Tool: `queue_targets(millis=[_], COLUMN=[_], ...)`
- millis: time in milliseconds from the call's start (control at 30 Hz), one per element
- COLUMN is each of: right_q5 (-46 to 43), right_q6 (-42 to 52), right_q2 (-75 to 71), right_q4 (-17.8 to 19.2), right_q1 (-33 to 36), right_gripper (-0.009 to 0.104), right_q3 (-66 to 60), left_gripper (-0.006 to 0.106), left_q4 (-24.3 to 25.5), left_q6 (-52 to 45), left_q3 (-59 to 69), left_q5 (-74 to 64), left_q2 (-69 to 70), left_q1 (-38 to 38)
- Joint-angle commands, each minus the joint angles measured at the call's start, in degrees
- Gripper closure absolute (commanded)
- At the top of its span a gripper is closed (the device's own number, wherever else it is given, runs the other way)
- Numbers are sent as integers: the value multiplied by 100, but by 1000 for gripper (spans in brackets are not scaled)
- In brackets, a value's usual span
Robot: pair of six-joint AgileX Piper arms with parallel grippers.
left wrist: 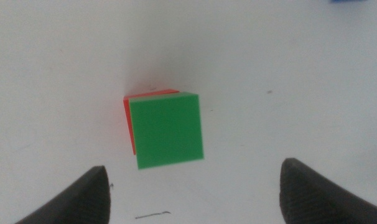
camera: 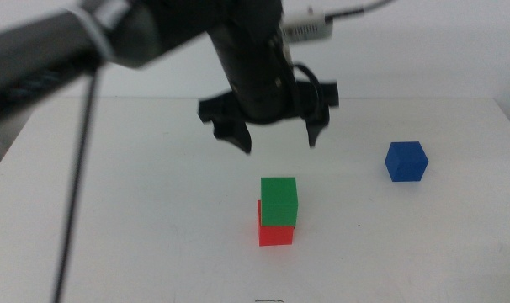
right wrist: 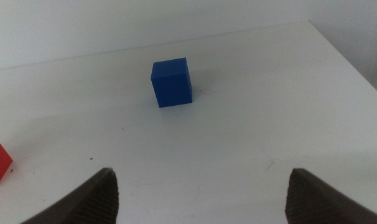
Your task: Stack red cubes first, then green, then blue cubes in a specific spot.
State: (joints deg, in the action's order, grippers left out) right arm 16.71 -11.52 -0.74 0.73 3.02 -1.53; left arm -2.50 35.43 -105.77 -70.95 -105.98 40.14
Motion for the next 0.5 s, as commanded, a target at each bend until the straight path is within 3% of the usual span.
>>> queue_targets(millis=[0, 133, 267, 333, 467], right_q5=[-429, -429, -429, -429, -429], right_q6=[57, 57, 57, 57, 57], right_q2=[-79, -79, -79, -79, -79], right_q4=[68, 68, 68, 68, 68], right_q1=[-38, -38, -38, -38, -38], right_gripper=[10, 10, 10, 10, 10], right_q3=[58, 58, 58, 58, 58], left_gripper=[7, 7, 7, 7, 7], left_q4=[97, 520, 1104, 835, -223], left_q6=[-4, -122, -1177, -1931, -3458], left_q3=[-157, -157, -76, 21, 467], left_q5=[-434, -434, -434, -434, -321], left_q2=[721, 1348, 2033, 2348, 3139], left_q1=[34, 34, -21, -271, -1119])
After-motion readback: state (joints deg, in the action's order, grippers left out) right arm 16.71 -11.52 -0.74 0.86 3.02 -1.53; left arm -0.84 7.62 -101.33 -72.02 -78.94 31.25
